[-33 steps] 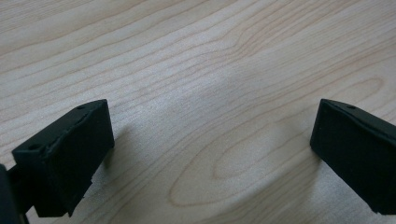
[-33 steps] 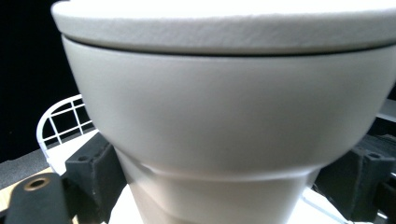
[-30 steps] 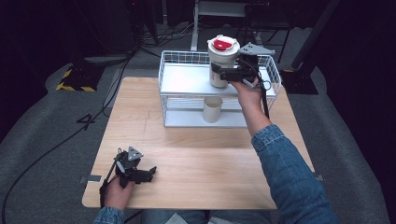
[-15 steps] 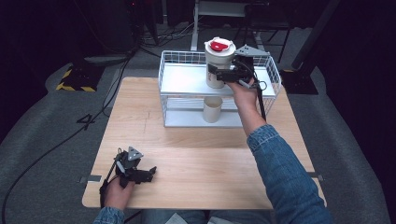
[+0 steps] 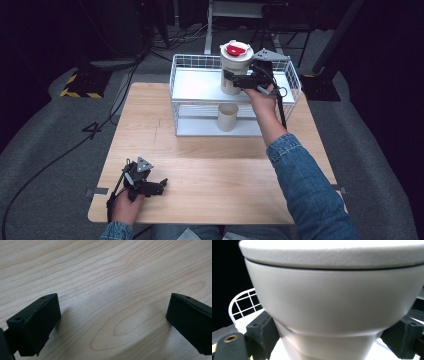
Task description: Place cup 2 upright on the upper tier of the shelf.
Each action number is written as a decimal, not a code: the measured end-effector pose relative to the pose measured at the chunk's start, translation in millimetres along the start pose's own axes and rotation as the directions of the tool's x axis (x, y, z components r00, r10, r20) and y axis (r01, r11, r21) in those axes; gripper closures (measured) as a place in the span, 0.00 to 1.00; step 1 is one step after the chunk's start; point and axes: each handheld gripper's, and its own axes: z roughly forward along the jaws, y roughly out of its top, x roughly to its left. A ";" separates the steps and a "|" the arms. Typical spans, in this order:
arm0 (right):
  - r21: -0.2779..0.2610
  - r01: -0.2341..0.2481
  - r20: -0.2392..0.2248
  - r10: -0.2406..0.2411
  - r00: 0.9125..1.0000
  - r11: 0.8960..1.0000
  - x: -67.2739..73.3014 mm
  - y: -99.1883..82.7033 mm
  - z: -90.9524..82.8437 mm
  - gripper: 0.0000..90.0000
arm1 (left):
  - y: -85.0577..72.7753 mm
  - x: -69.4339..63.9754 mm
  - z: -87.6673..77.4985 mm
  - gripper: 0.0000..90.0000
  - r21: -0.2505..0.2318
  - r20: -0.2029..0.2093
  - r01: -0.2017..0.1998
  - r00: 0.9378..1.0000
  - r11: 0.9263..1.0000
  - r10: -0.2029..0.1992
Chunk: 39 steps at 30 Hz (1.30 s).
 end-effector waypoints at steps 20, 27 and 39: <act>0.034 0.013 0.052 -0.015 0.999 0.999 0.1 0.0 -29.3 0.00 | 0.0 0.0 -0.1 0.00 0.001 0.001 0.001 1.000 1.000 -0.001; 0.050 0.015 0.020 -0.016 1.000 0.999 1.6 1.5 -49.7 0.00 | -1.5 -0.4 -1.2 0.00 0.000 -0.004 0.006 1.000 1.000 -0.006; 0.042 0.035 -0.027 -0.034 0.999 0.999 11.9 -2.8 -89.5 0.00 | -2.4 -1.0 -2.1 0.00 0.000 -0.009 0.011 1.000 1.000 -0.011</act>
